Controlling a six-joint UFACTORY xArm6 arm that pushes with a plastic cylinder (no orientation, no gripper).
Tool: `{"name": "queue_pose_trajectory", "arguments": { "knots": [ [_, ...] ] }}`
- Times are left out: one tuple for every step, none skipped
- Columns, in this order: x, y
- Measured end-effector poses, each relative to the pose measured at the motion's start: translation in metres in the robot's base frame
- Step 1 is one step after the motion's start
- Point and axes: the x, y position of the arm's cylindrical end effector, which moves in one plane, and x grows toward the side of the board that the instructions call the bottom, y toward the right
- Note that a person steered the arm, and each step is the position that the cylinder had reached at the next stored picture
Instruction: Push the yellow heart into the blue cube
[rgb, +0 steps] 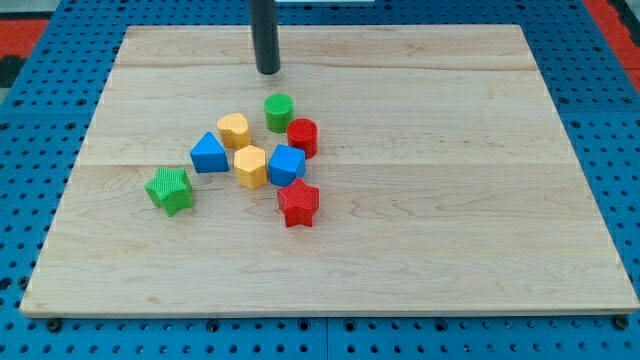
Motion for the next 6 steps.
{"name": "queue_pose_trajectory", "arguments": {
  "knots": [
    [0.041, -0.030],
    [0.085, -0.075],
    [0.097, -0.048],
    [0.097, -0.016],
    [0.121, 0.006],
    [0.129, 0.011]
  ]
}}
